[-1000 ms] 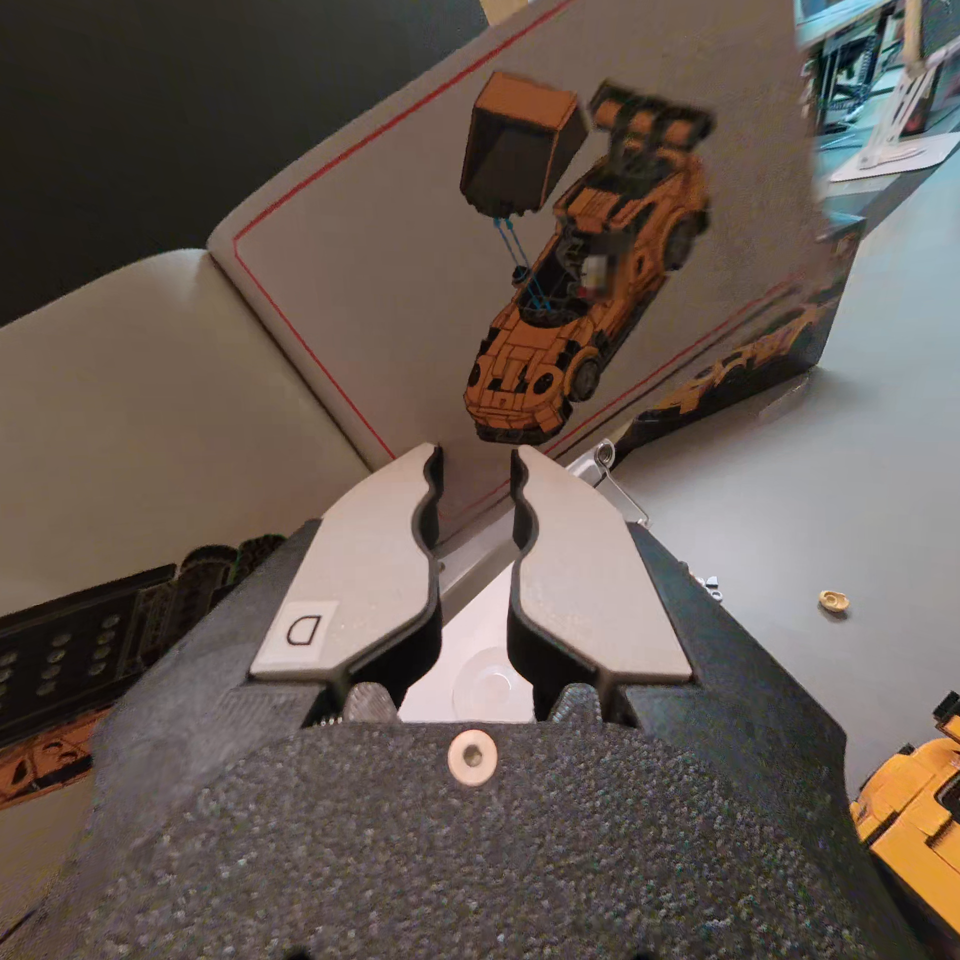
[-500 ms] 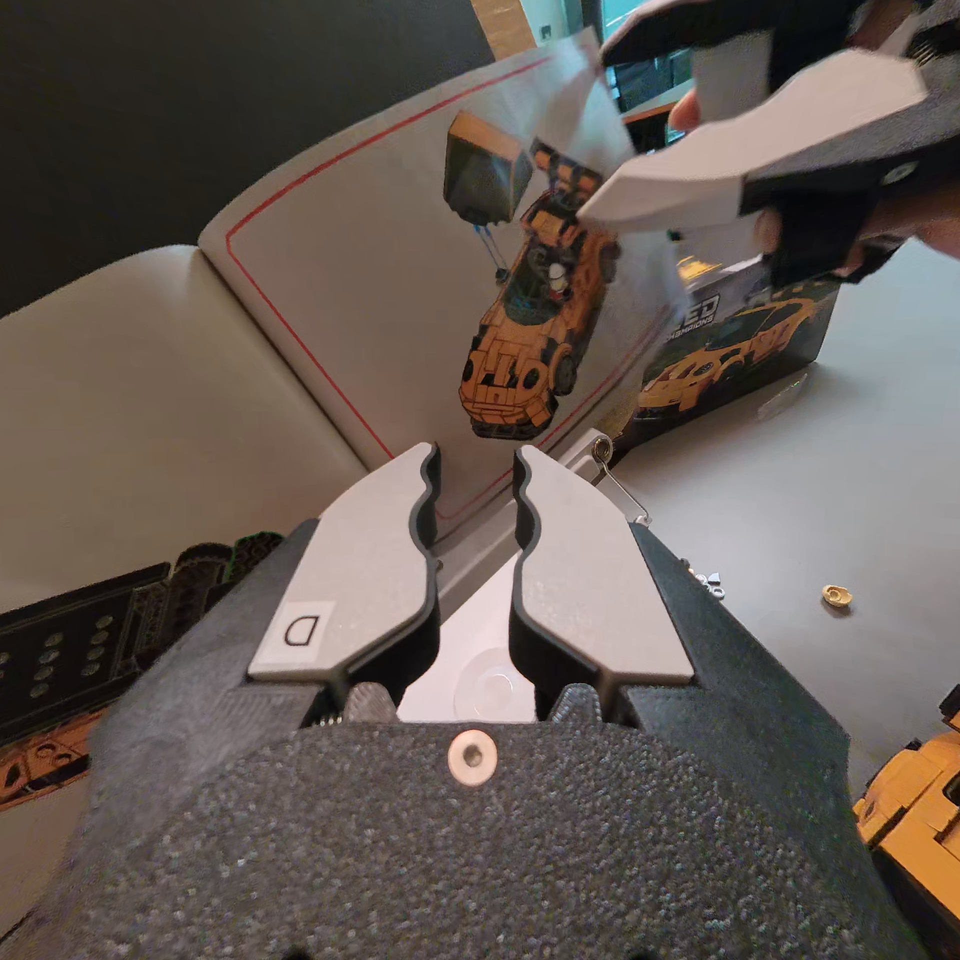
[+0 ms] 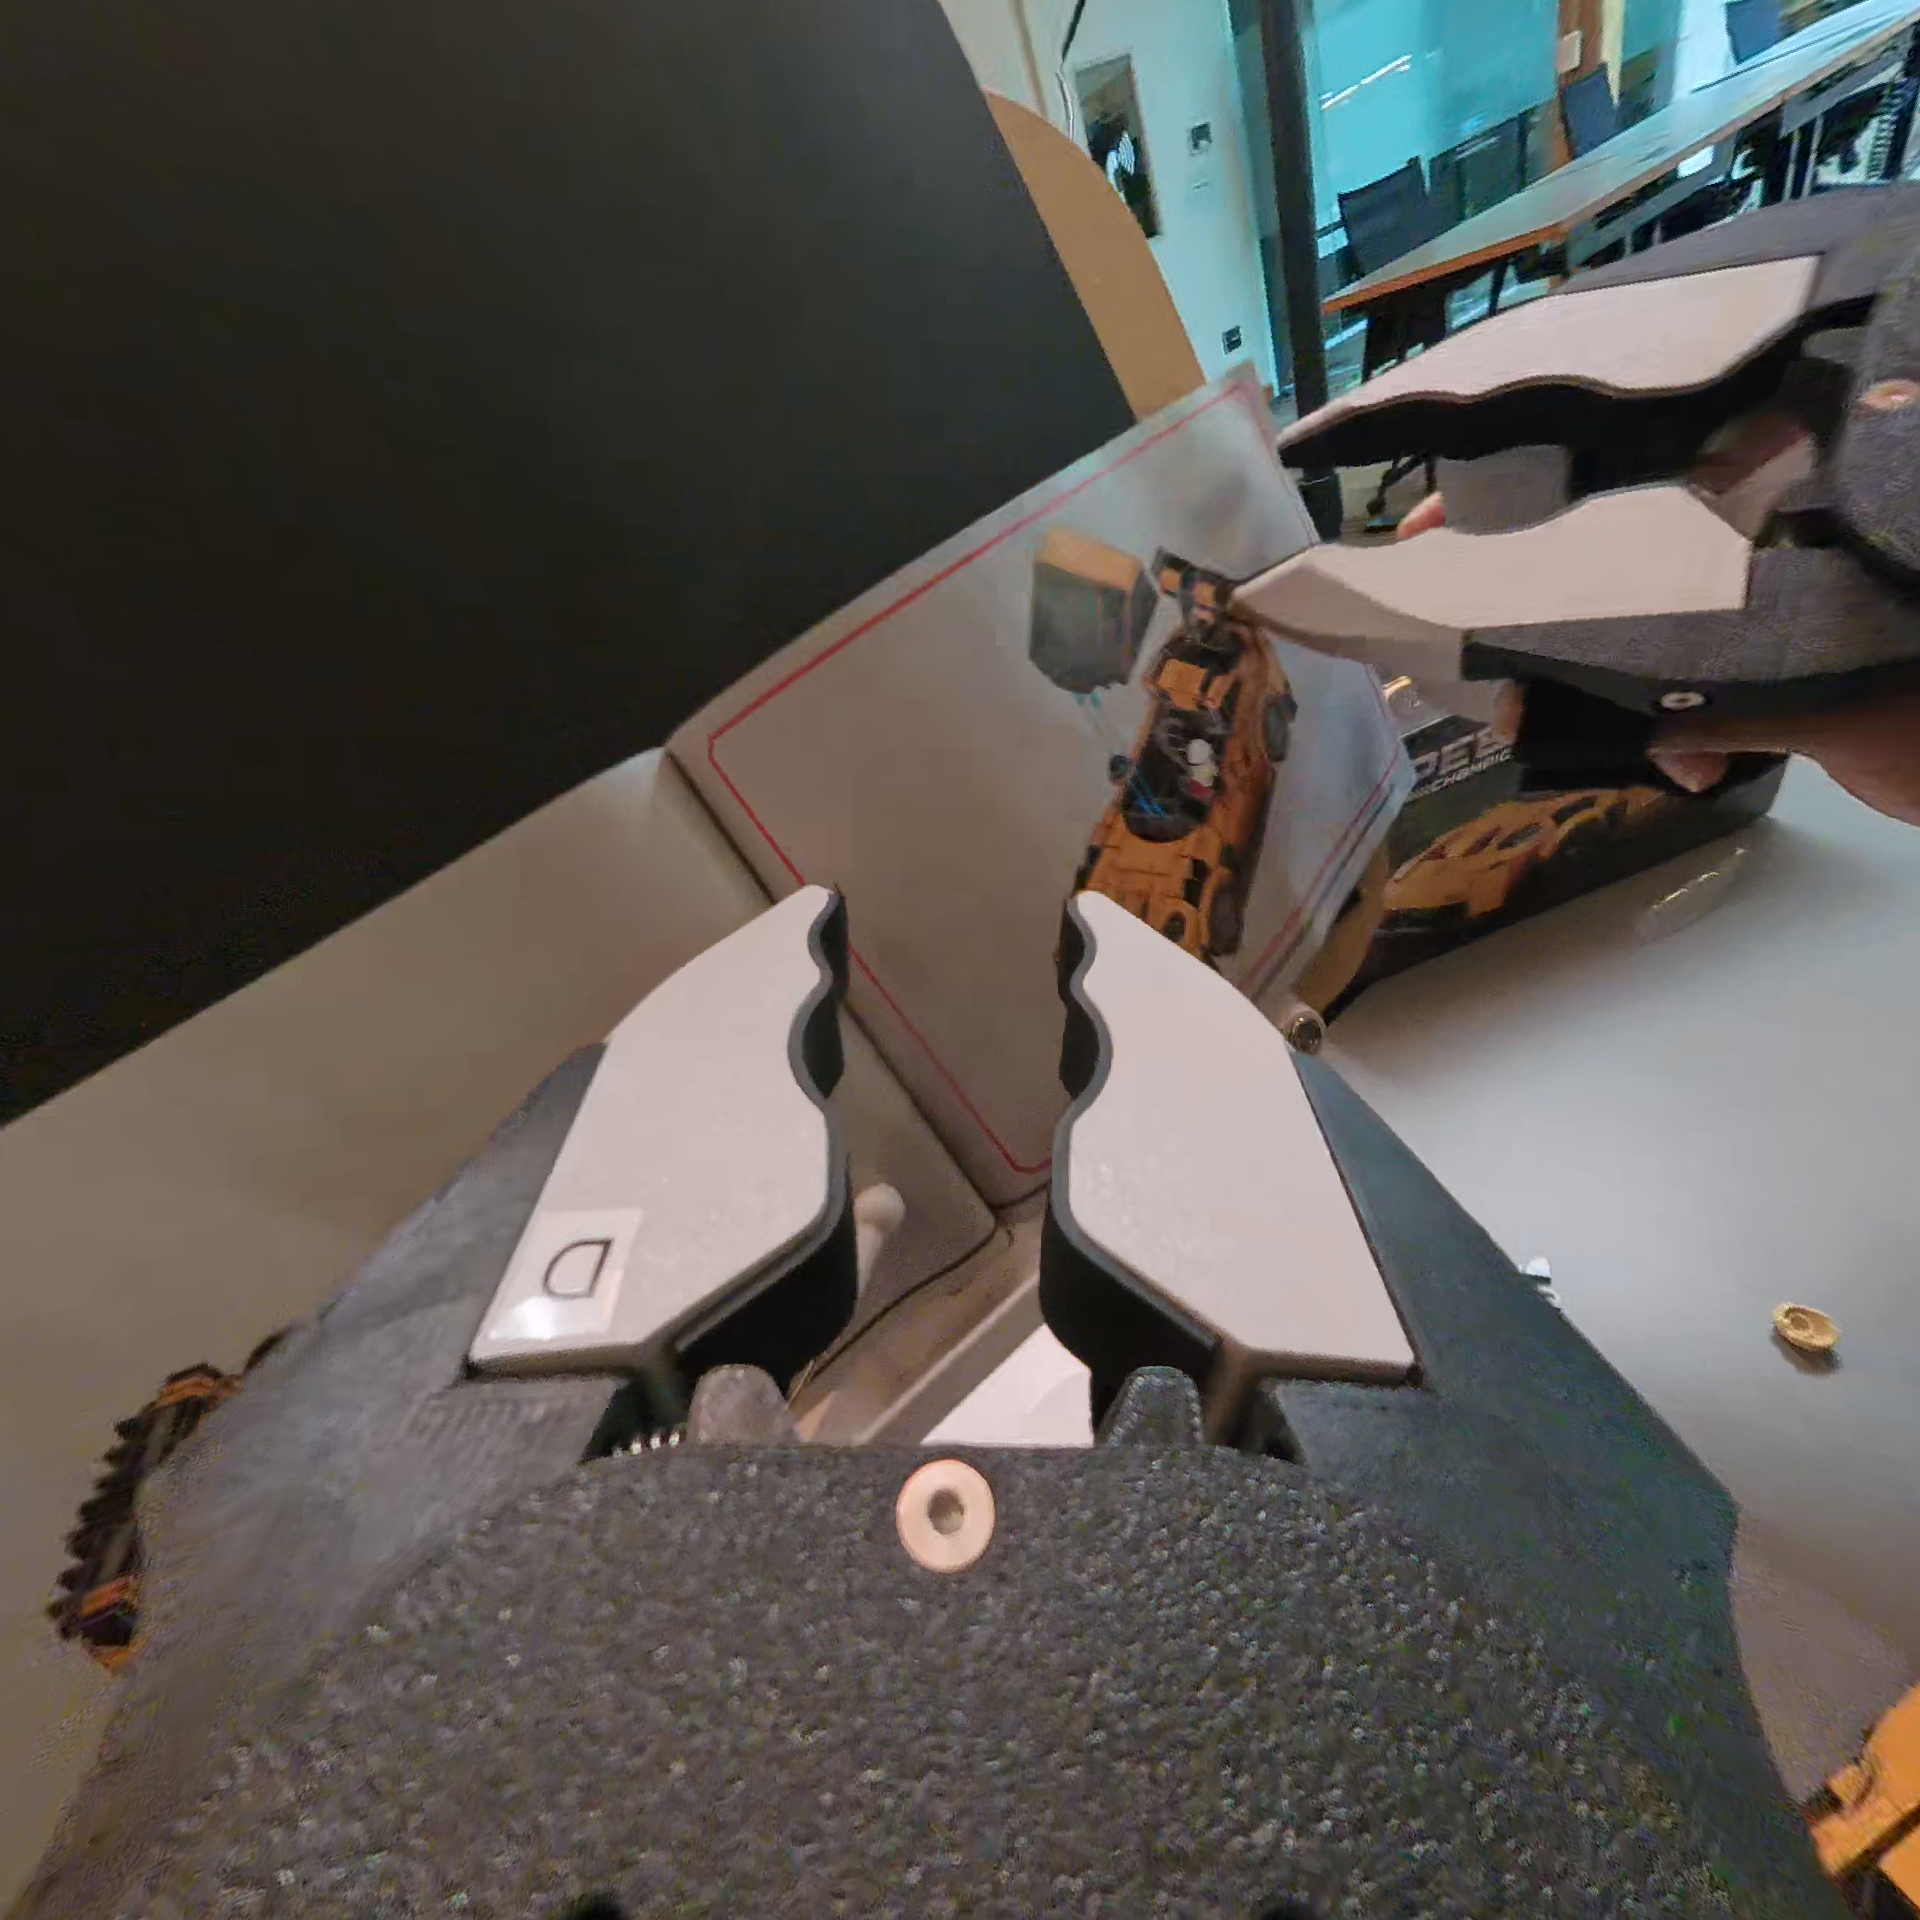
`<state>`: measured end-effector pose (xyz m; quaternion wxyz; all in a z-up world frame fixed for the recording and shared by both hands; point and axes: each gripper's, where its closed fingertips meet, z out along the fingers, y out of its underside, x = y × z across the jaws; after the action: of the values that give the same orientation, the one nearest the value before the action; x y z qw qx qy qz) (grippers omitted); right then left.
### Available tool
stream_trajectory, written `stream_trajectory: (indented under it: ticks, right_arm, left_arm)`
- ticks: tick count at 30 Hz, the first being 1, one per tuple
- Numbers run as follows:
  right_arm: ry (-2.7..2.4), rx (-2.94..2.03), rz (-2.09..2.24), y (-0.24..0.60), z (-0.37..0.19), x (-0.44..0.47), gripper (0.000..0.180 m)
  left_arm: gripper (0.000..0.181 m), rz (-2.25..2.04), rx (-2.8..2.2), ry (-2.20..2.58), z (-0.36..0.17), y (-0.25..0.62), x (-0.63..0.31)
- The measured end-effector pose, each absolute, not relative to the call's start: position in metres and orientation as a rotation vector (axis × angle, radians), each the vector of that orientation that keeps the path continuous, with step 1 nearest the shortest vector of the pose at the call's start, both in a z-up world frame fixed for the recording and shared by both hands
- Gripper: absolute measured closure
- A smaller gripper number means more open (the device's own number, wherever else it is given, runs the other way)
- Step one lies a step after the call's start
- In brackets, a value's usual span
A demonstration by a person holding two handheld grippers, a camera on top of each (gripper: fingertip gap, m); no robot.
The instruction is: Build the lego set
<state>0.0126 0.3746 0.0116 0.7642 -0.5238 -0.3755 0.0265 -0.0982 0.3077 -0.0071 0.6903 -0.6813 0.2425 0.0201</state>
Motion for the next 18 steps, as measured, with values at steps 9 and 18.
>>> stream_trajectory:
  ticks: [9, 18]
  right_arm:
    - [-0.871, -1.127, 0.069, 0.364, -0.001, 0.004, 0.170]
    - [-0.843, -1.230, 0.169, 0.384, 0.006, -0.002, 0.113]
  left_arm:
    - [0.135, 0.043, -1.549, 0.538, -0.013, 0.312, -0.085]
    - [0.131, 0.114, -1.561, 0.530, -0.020, 0.320, -0.083]
